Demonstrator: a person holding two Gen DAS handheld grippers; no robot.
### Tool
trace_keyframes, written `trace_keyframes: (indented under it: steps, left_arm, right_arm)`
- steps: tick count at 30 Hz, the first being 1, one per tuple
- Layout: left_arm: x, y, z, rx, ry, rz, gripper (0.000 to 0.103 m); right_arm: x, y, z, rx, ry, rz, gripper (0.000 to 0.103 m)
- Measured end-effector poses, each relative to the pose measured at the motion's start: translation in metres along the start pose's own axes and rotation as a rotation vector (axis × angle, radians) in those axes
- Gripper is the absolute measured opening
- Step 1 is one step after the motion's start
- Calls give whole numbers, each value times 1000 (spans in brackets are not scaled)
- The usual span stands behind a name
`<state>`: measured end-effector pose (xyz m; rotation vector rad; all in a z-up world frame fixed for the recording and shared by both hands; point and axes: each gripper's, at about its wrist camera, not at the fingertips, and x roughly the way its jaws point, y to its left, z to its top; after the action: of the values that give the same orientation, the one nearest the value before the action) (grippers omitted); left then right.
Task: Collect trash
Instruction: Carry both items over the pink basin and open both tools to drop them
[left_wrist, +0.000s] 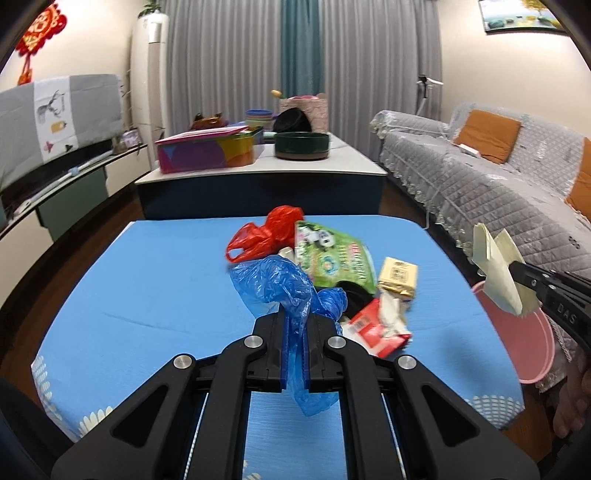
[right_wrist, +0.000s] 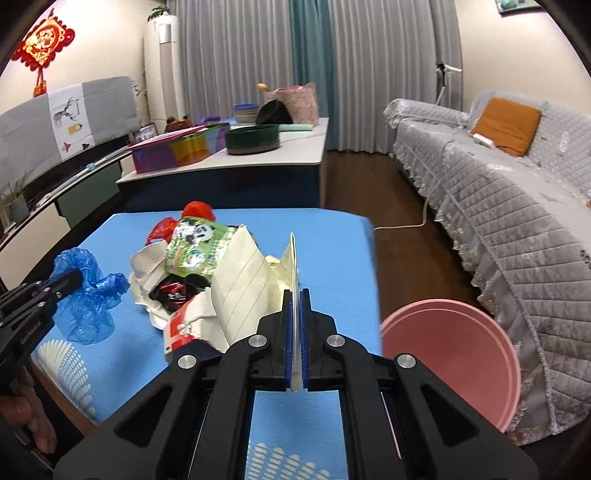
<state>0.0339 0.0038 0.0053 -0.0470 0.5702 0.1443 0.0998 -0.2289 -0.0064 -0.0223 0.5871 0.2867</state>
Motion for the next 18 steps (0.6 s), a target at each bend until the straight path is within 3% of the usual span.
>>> trace_keyframes:
  steps: [18]
  left_arm:
    - [-1,-79,29,95,-15,-146,5]
  right_arm:
    - [-38,-87,-1,159,-52,-122,4]
